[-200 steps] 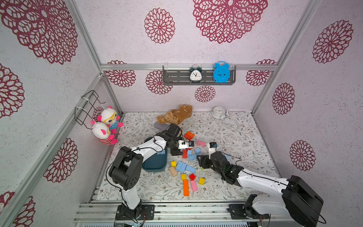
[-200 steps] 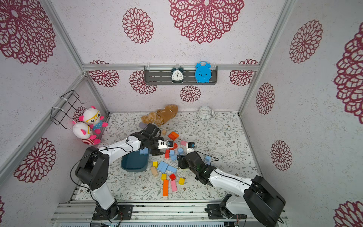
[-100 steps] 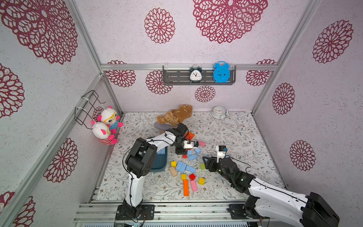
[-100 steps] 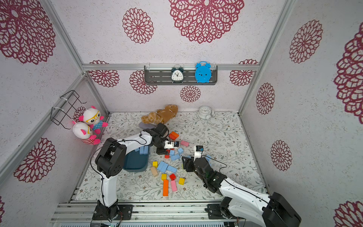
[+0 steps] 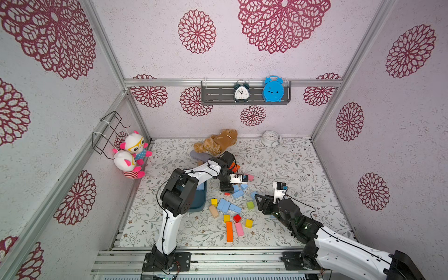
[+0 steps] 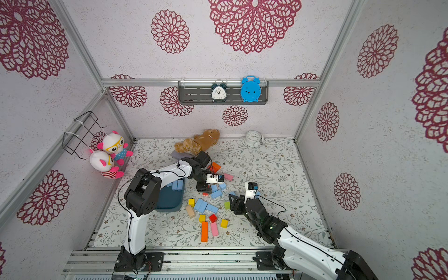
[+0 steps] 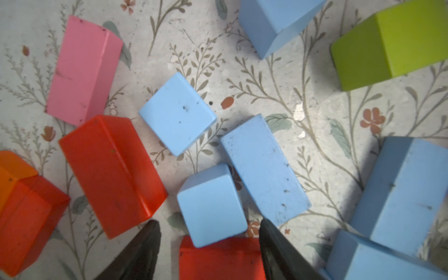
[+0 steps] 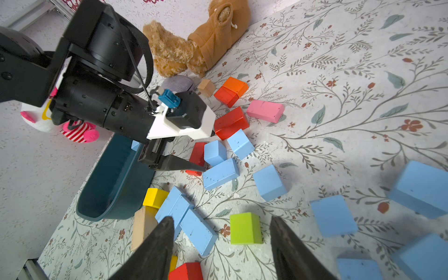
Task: Pick out the blue building blocks
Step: Pick up the building block from the center of the board.
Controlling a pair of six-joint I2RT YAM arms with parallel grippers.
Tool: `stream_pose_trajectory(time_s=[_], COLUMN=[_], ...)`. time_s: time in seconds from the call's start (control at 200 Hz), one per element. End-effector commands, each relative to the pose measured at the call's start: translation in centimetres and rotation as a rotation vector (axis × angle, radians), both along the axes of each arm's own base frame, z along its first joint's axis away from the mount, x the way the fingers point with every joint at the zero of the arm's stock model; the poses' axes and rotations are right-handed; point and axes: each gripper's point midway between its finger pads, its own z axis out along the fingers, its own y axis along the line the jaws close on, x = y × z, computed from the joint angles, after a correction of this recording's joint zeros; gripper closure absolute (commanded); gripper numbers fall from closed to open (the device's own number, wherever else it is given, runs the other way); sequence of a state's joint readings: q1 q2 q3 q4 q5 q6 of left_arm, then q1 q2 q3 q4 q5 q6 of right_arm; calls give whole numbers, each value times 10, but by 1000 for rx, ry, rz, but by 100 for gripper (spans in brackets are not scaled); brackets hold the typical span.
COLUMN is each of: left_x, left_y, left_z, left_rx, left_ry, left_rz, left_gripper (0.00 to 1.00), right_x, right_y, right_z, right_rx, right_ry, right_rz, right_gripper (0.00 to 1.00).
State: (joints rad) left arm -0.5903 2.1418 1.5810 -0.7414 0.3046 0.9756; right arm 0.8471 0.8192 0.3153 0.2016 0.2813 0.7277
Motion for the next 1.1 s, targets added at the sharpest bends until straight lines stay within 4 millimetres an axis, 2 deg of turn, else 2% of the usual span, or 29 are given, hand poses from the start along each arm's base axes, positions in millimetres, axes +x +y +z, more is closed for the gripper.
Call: stream_pose_trajectory(time_s=[0.0,0.325,0.495,0.67,0.77,0.911,1.021,1.031,1.046,1.096], left_x=[-12,-9,-10,-9,-11,-17,-21,-21,-21,-22], left_y=[-11,-21,-22,-20,-20,-14,3,4,9,22], left_z=[2,-5,-8,-2,9,33,54,65,71,82], left_rx=[-27,-28,-17,-13,-27,-49,-63,-78,-83,-94], left_ry=[29,8,6,-9,-14,-20,-21,-38,-44,-44], left_rz=[-48,-66,-67,-64,-58,-40,0,3,14,46], left_gripper=[30,33,49,64,70,73,74,74,74,74], right_x=[3,5,4,4,5,8,14,15,16,21], right_y=[-1,4,4,4,6,18,34,36,40,52], right_z=[5,5,4,4,4,4,6,6,8,10], right_rx=[10,15,17,19,23,28,24,23,26,27], right_ry=[-8,-6,-5,-6,-6,-2,-4,-5,-9,-17], right_rz=[-20,-6,-5,-6,1,32,71,74,84,114], right_gripper=[34,35,35,35,35,35,35,35,35,35])
